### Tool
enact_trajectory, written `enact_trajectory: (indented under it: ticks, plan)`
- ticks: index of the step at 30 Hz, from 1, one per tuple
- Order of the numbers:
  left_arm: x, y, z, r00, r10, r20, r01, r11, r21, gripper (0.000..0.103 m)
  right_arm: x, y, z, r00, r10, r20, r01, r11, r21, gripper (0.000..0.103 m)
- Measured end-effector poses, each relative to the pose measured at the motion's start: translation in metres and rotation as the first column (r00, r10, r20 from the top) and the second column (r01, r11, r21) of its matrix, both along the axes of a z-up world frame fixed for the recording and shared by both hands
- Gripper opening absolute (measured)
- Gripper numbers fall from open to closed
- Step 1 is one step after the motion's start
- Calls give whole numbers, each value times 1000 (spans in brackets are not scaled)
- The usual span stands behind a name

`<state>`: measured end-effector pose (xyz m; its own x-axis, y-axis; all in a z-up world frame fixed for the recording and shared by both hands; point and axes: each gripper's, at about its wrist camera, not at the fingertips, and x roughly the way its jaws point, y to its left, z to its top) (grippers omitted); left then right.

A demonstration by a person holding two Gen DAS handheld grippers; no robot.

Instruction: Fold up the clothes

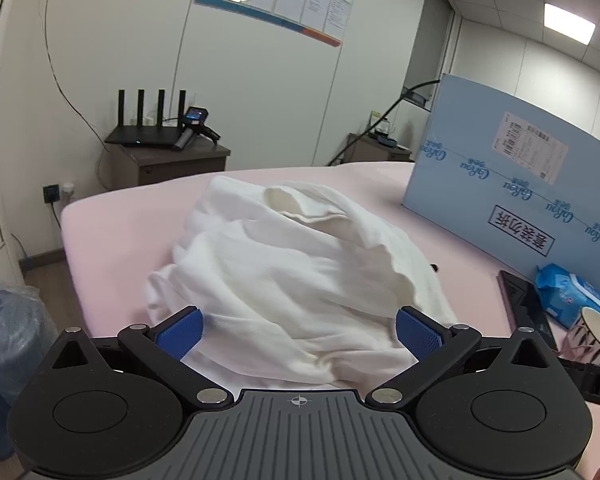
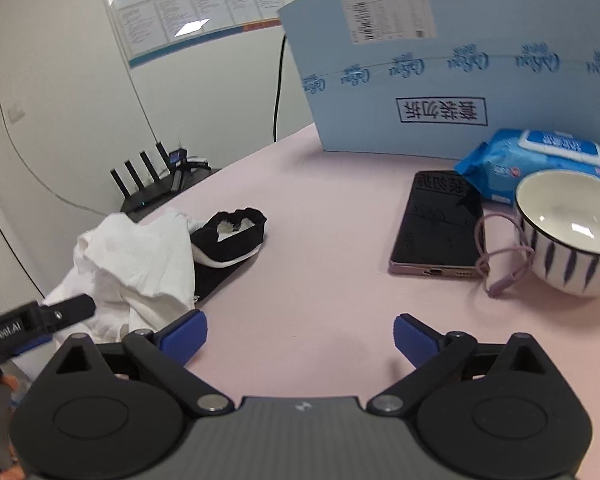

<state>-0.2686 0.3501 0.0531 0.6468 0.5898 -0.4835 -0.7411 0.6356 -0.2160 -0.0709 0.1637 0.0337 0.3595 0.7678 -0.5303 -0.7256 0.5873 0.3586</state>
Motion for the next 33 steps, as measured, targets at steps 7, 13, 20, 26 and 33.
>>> enact_trajectory:
  ticks: [7, 13, 20, 26, 33]
  plan:
    - [12, -13, -1, 1000, -23, 15, 23, 1000, -5, 103, 17, -31, -1, 994, -113, -12, 113, 994, 8, 103]
    - [14, -13, -1, 1000, -12, 10, 12, 1000, -1, 103, 23, -40, -4, 992, -122, -28, 122, 992, 14, 103]
    - [14, -17, -1, 1000, -12, 10, 12, 1000, 20, 103, 22, -42, -4, 993, -121, -5, 122, 992, 16, 102]
    - [20, -25, 1, 999, -37, 8, 37, 999, 40, 103, 23, -49, -2, 990, -141, 2, 141, 990, 27, 102]
    - [36, -38, 3, 999, -27, -38, 29, 998, 52, 103, 32, -67, -4, 980, -194, -33, 196, 980, 33, 103]
